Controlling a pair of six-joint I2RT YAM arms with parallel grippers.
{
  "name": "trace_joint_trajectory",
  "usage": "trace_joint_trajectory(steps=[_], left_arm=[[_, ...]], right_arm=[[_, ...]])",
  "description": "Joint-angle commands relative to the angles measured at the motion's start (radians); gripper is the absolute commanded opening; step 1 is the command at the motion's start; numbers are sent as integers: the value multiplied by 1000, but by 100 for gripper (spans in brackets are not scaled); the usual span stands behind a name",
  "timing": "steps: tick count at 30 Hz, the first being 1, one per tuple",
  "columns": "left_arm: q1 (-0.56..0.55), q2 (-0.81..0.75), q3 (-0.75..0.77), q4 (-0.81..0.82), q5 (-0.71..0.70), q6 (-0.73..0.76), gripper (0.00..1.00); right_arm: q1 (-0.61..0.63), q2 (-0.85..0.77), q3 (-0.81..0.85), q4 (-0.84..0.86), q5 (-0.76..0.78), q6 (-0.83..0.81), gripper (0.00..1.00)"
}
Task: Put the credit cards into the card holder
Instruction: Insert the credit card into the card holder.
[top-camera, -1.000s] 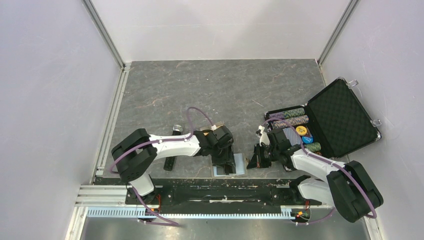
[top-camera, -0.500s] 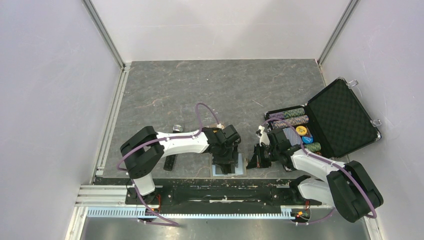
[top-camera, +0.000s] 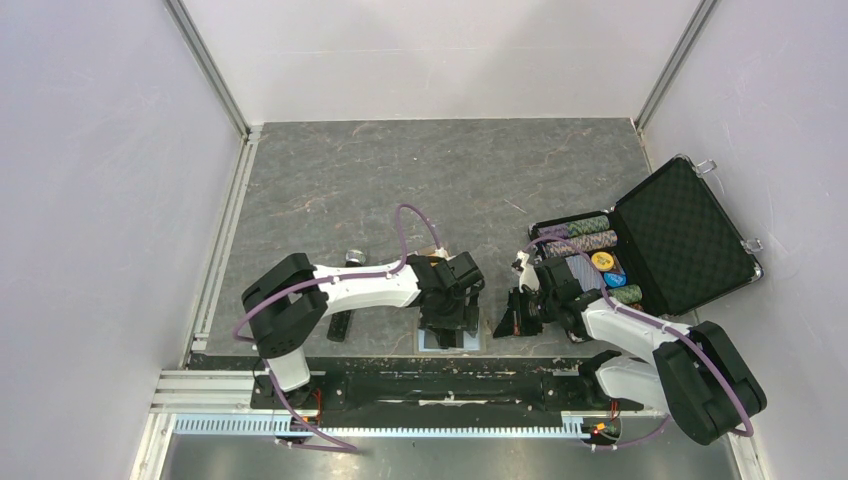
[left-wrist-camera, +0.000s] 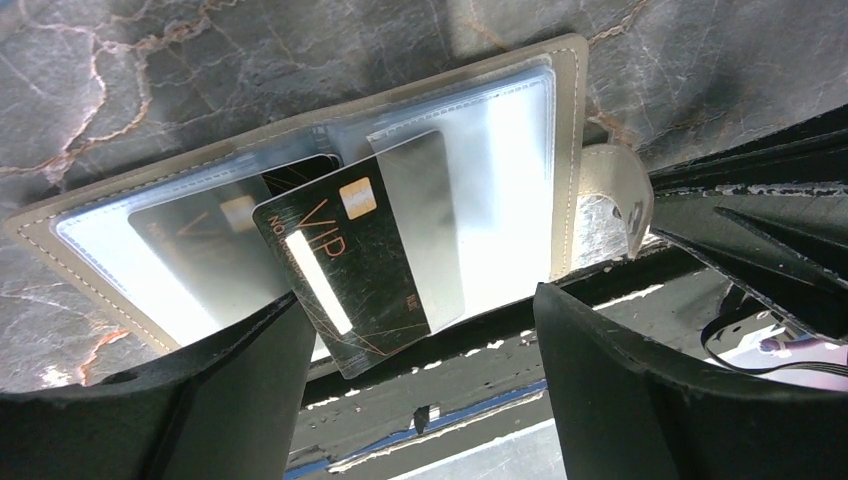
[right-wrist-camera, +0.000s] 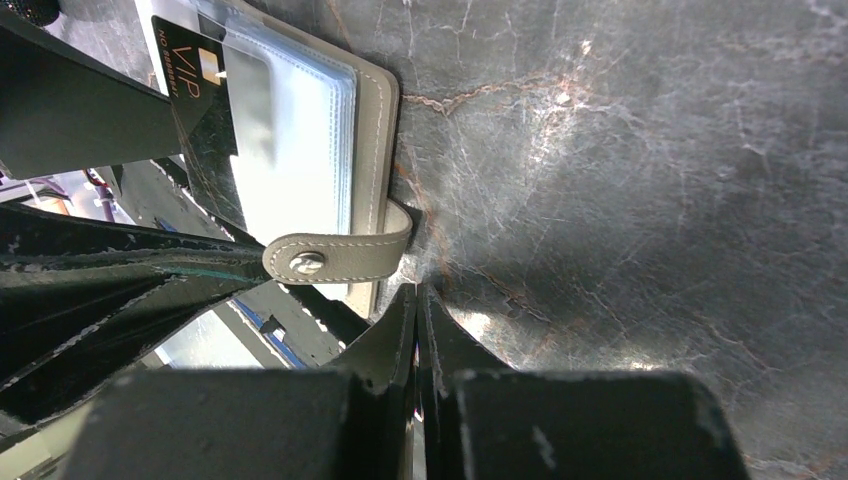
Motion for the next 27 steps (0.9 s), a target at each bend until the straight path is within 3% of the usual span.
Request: trace_joint_trajectory(steps=[1, 14, 27], left_arm=[[-8, -46, 24, -36, -46, 40, 86], [-12, -80, 38, -104, -125, 54, 86], [-12, 11, 32, -8, -28, 81, 81]], right_arm=[[7, 24, -30, -44, 68, -30, 0], [6, 40, -19, -47, 65, -38, 0], [6, 49, -17, -47, 62, -44, 0]])
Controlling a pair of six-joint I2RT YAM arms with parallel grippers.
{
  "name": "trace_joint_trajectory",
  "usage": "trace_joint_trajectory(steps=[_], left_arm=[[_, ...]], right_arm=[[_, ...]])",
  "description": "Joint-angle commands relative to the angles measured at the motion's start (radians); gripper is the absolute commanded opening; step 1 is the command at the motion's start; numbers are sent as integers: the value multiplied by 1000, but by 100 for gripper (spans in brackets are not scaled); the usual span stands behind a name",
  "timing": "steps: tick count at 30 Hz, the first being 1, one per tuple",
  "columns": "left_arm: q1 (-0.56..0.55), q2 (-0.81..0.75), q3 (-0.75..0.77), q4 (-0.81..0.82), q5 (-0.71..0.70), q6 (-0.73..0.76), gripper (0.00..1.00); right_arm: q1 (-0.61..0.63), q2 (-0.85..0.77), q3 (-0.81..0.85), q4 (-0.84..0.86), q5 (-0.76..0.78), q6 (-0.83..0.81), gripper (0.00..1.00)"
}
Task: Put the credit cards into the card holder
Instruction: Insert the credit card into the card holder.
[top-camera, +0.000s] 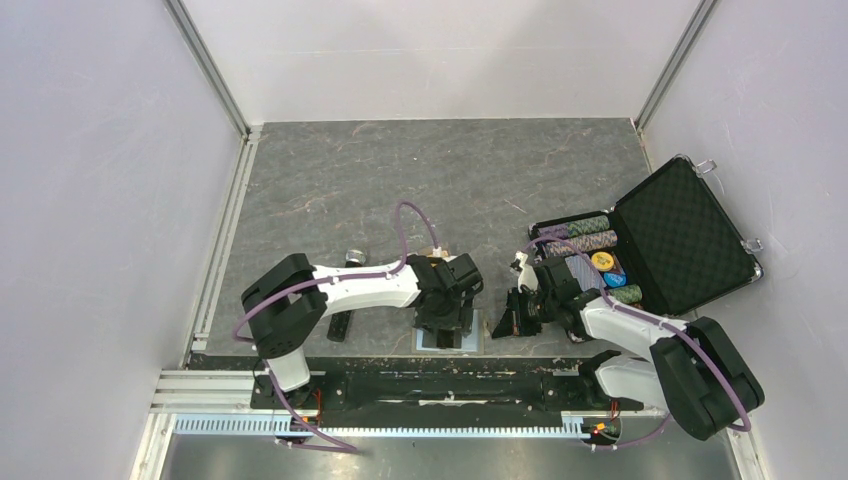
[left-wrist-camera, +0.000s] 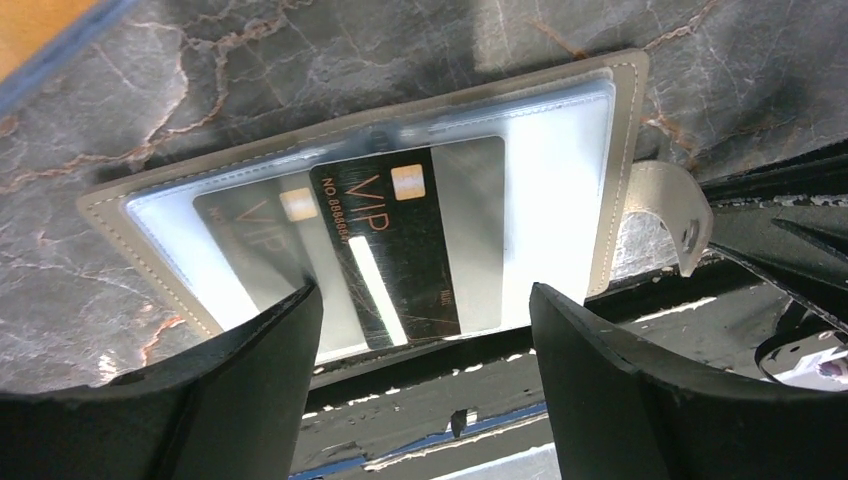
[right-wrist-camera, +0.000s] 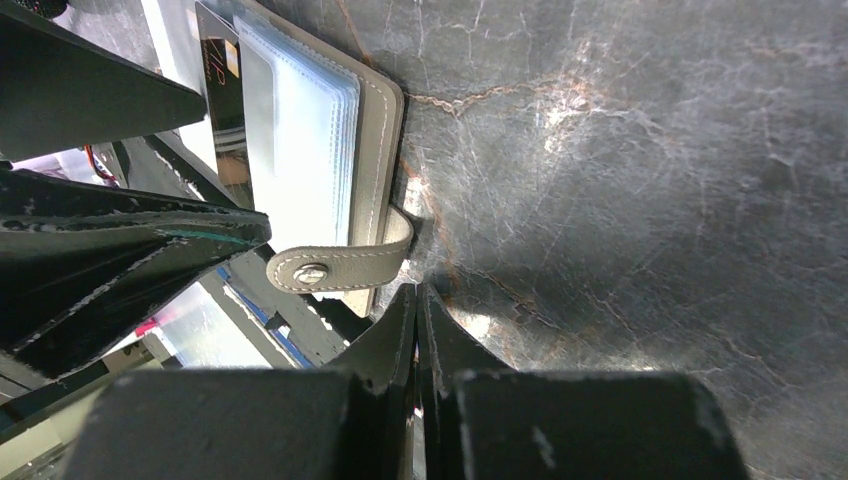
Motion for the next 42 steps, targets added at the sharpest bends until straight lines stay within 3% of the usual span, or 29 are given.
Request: trace_joint_trajectory(steps=[1, 14, 29, 42], left_arm=[[-9, 29, 29, 72, 51, 57, 79], [-16, 46, 51, 208, 167, 64, 61], [-4, -108, -43, 312, 131, 56, 64], [146, -359, -335, 589, 204, -70, 67]], right_arm=[[7, 27, -16, -64, 83, -44, 0], [6, 43, -11, -60, 80, -48, 0], [6, 32, -11, -63, 93, -42, 0], [6, 12, 28, -96, 127, -56, 7]])
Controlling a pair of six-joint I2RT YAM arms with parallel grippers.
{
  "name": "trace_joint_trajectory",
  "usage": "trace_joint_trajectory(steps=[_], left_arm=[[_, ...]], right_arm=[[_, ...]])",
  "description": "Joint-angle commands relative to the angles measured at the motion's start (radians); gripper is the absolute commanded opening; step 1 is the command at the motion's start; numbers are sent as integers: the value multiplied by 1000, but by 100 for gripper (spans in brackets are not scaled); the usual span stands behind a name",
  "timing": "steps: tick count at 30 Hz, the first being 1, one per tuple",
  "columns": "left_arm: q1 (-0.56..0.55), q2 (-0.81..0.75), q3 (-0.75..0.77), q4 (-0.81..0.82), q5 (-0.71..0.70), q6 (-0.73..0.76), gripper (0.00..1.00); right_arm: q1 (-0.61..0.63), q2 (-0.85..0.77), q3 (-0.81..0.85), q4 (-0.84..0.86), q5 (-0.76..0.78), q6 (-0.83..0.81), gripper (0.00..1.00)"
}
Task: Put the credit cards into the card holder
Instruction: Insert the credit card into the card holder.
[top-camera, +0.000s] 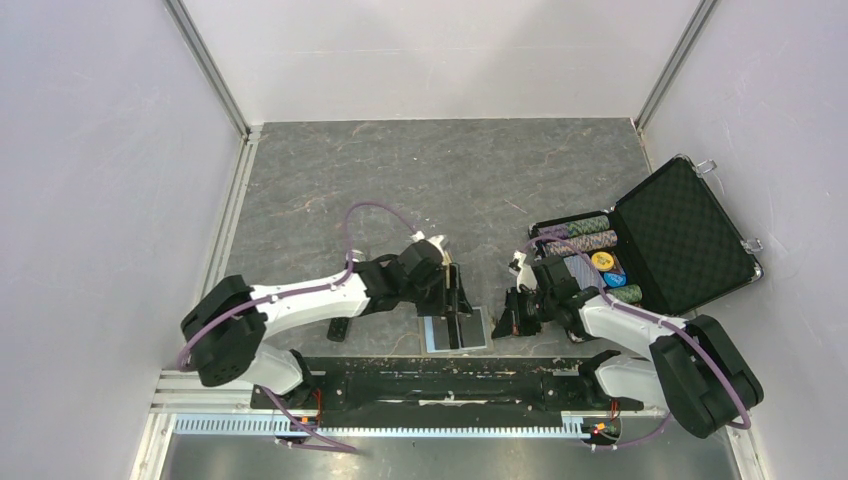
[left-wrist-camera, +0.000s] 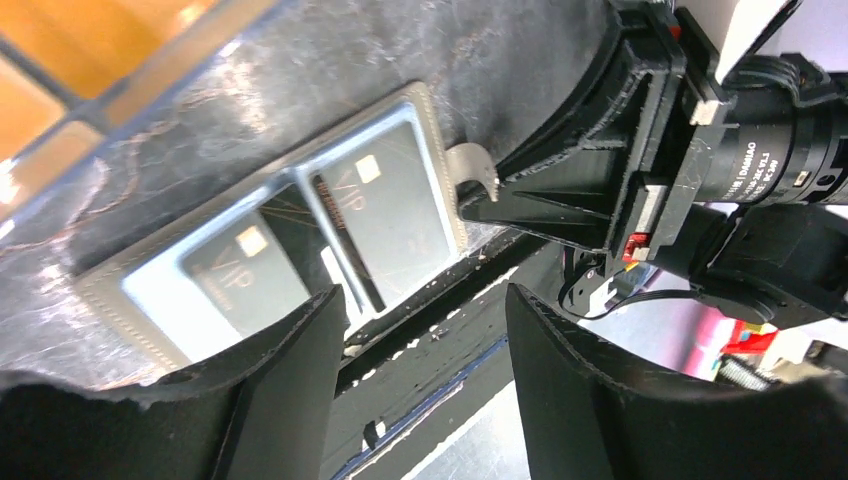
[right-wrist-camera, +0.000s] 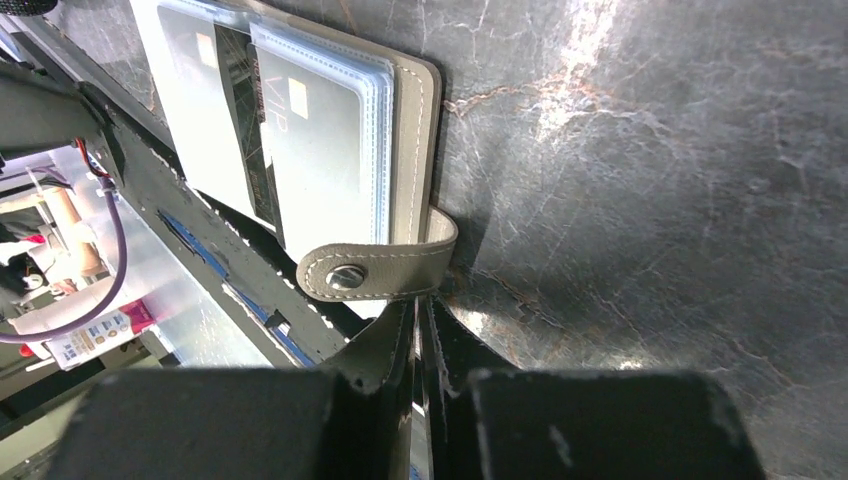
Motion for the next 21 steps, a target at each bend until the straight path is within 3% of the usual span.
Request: trace_joint_trajectory(steps=[1, 11, 21], left_arm=[[74, -108, -110, 177, 59, -81, 67], [304, -342, -306, 244, 156, -117, 67], [489, -509, -335, 70, 203, -39, 67]], right_arm=[[1, 2, 19, -86, 126, -57, 8], [2, -36, 77, -125, 185, -65, 16], [2, -34, 151, -180, 221, -95, 26]])
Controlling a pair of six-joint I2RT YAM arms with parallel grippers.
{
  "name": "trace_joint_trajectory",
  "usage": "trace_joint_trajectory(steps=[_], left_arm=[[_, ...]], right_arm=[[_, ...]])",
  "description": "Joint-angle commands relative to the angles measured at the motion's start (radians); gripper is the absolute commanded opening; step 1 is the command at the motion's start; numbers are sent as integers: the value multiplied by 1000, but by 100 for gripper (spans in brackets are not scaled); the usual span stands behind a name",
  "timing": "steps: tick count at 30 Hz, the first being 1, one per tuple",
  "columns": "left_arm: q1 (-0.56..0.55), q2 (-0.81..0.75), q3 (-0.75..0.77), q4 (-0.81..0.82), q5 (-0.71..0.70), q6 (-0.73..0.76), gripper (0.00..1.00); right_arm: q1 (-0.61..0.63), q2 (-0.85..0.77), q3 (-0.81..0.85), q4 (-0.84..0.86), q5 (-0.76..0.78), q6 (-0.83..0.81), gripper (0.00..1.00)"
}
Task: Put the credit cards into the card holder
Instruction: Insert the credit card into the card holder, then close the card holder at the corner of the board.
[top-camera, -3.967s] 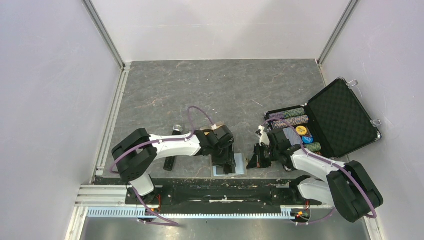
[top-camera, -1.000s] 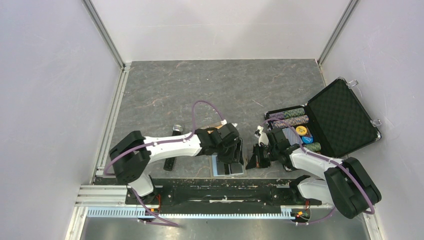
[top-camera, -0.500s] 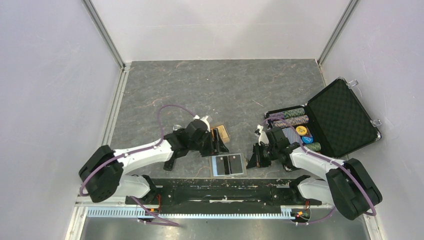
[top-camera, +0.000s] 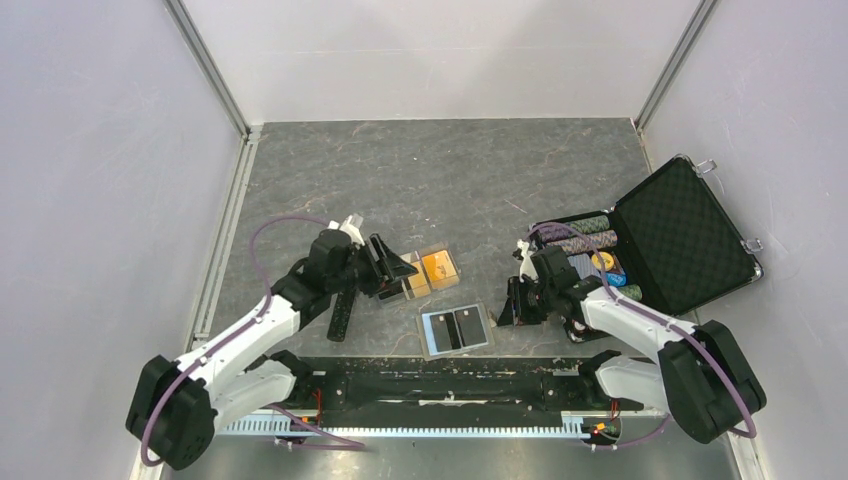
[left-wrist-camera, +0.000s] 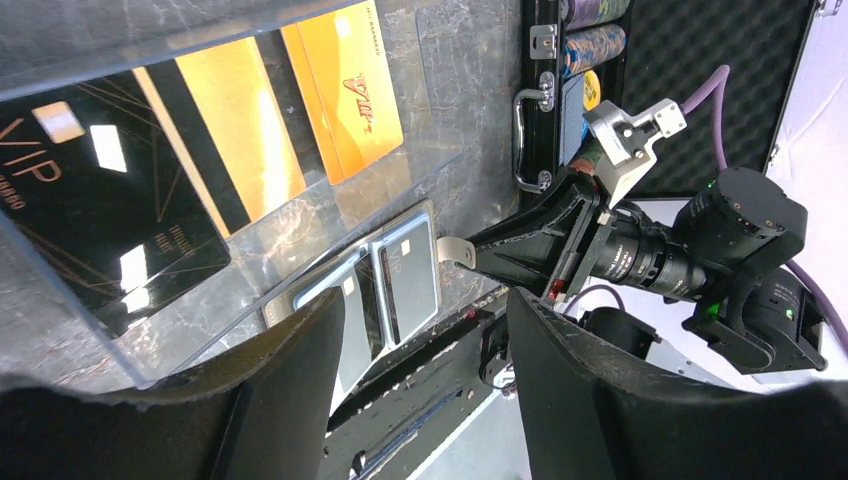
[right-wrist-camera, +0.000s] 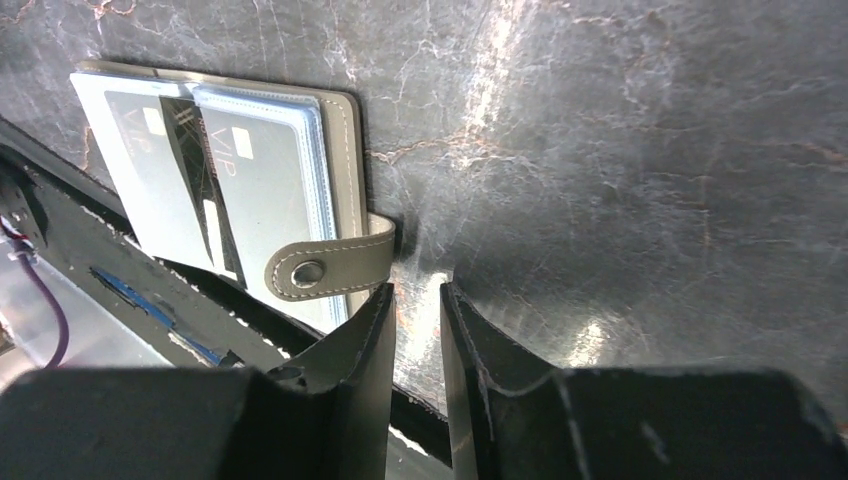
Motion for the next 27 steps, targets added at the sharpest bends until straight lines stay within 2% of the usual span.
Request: trace_joint_trajectory(steps=[1, 8, 10, 14, 20, 23, 27], left_arm=[[50, -49, 2, -69, 51, 52, 67], [64, -48, 41, -178, 68, 126, 67], [63, -48, 59, -225, 68, 157, 65], [38, -61, 75, -274, 69, 174, 63], [-111, -50, 51, -253, -1, 96, 62], [-220, -9, 37, -203, -57, 25, 61], [-329, 85, 33, -153, -112, -50, 58]], right_arm=[[1, -6, 56, -38, 56, -40, 27], [1, -8, 70, -51, 56, -48, 34], [0, -9, 77, -56, 57, -53, 38], [1, -12, 89, -61, 52, -60, 52], [1, -28, 123, -92, 62, -79, 70], [0, -46, 146, -96, 60, -81, 74], [7, -65, 169, -68, 22, -82, 73]])
